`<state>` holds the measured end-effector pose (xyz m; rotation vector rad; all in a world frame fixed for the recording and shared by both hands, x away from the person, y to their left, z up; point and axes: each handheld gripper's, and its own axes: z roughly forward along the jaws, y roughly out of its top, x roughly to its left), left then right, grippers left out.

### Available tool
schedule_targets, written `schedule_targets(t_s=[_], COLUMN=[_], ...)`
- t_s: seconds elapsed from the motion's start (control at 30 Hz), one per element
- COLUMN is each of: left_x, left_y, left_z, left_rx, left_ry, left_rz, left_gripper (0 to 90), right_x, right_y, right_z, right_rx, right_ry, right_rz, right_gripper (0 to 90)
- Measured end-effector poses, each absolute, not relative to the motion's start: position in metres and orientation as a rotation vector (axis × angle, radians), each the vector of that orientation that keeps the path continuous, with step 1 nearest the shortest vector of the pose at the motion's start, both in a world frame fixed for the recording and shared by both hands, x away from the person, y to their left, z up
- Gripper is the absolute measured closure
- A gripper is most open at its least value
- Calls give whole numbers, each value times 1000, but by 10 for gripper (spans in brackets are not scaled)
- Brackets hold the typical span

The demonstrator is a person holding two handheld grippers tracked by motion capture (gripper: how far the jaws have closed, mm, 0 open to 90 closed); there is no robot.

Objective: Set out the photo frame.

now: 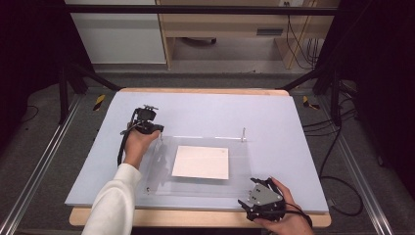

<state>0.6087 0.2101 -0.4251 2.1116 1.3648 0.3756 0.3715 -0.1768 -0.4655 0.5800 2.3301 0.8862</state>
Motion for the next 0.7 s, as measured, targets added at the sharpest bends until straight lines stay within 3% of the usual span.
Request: schedule_targets(t_s=[0.43,0.7], left_x=[609,608], left_y=[212,212], left_z=[-425,-425], left_rx=[2121,2116], left_ry=[1343,1316], left_rz=[363,407], left_gripper=[848,832], right_x=[372,370], right_y=[-173,-171], right_z=[-464,-456], right_rx=[471,487], right_ry=[2316,2304], right_rz=[909,911], right_gripper=[429,469])
